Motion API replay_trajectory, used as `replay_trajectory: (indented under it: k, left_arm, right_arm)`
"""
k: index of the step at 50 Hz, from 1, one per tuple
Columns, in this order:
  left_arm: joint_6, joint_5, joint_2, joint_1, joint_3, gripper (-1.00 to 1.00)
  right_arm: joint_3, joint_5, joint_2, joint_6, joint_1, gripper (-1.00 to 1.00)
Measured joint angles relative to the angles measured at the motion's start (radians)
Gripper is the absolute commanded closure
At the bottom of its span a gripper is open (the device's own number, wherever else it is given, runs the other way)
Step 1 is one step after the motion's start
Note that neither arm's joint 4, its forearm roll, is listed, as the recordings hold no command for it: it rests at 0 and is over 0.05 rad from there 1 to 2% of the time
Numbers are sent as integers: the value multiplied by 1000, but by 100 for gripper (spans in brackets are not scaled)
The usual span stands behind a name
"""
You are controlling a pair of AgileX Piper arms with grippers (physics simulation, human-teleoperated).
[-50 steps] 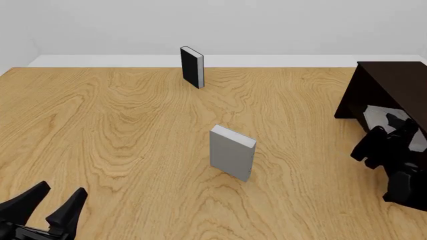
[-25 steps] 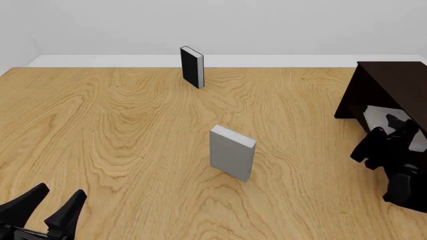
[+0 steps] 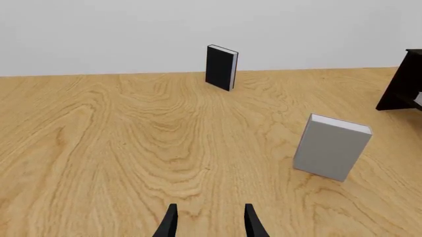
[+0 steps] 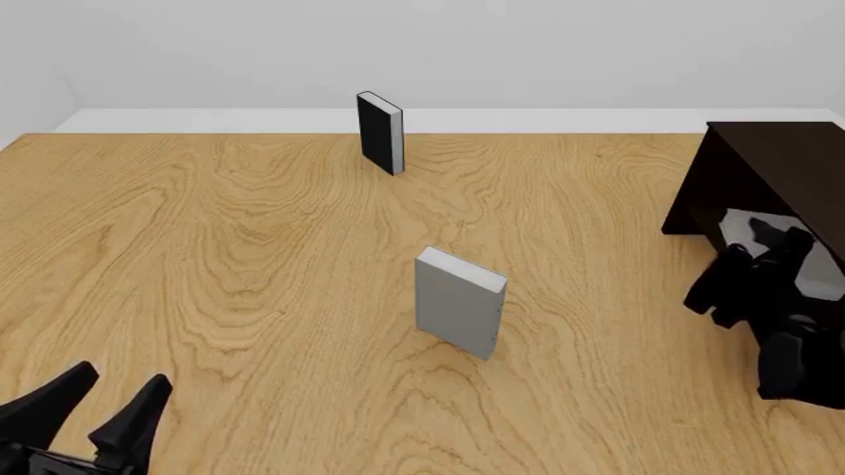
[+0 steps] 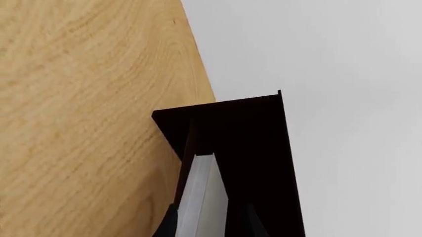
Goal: Pick up the book on the right and place it on the cabinet shelf.
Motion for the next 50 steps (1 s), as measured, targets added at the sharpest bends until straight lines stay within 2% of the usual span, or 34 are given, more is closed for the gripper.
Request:
replay_trajectory:
  k: [39,50]
  left_arm:
    - [-3,11,-9,0,0,-100]
    - [-3,22,-20,1,0,-100]
  right_arm:
    - [-52,55,-28,7,101,-100]
    - [-65,102,-69,33,145,-100]
